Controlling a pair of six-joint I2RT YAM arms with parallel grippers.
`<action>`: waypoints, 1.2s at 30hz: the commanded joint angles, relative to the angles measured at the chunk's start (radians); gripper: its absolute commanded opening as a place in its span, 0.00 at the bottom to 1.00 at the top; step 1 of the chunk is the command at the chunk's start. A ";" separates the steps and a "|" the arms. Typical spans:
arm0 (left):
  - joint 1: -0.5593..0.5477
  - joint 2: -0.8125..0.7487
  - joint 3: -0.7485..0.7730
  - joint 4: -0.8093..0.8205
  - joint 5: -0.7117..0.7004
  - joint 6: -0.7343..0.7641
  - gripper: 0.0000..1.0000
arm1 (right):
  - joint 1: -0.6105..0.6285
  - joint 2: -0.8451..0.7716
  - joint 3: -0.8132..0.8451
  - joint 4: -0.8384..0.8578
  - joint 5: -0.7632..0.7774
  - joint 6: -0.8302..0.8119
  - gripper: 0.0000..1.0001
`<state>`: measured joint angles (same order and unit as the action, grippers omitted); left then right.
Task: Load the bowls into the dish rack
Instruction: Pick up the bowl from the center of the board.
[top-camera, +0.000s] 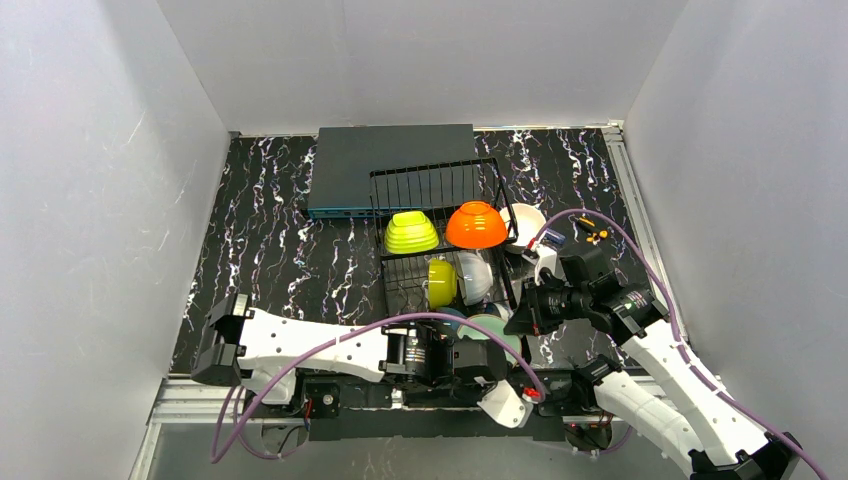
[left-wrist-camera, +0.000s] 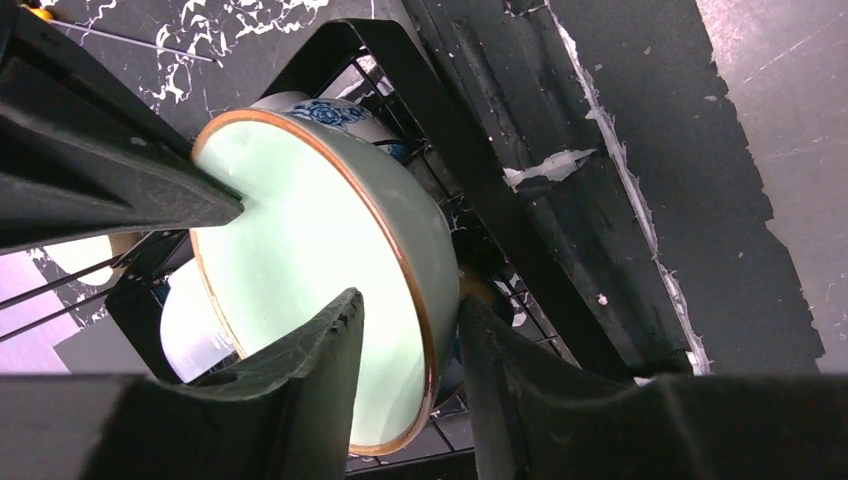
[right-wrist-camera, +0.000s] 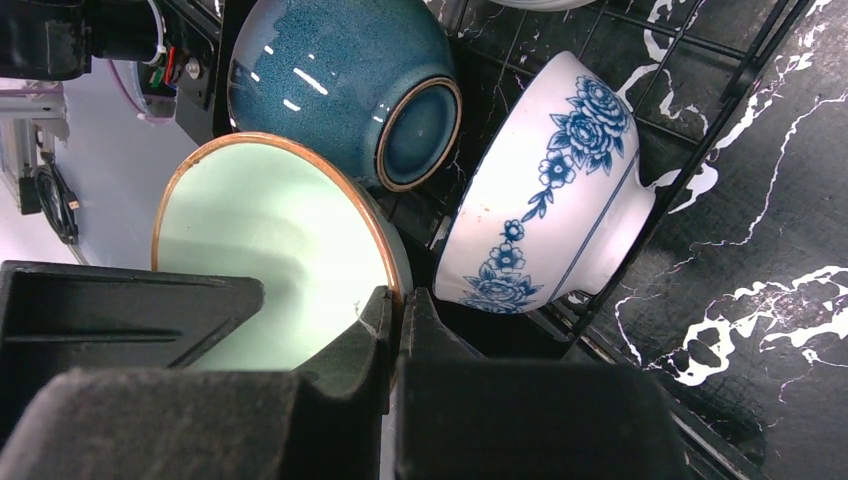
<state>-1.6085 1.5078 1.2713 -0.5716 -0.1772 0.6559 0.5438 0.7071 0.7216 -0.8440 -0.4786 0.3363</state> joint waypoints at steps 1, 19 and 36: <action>-0.007 0.000 0.040 -0.039 -0.018 0.003 0.35 | 0.004 -0.017 0.012 0.023 -0.072 0.016 0.01; -0.008 -0.012 0.033 -0.038 0.016 -0.065 0.00 | 0.005 -0.016 0.018 0.035 -0.069 0.018 0.15; -0.008 -0.106 -0.034 0.107 0.025 -0.152 0.00 | 0.004 -0.074 0.021 0.124 -0.066 0.082 0.91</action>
<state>-1.6184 1.5024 1.2541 -0.5648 -0.1390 0.5411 0.5438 0.6502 0.7216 -0.7593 -0.5522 0.4068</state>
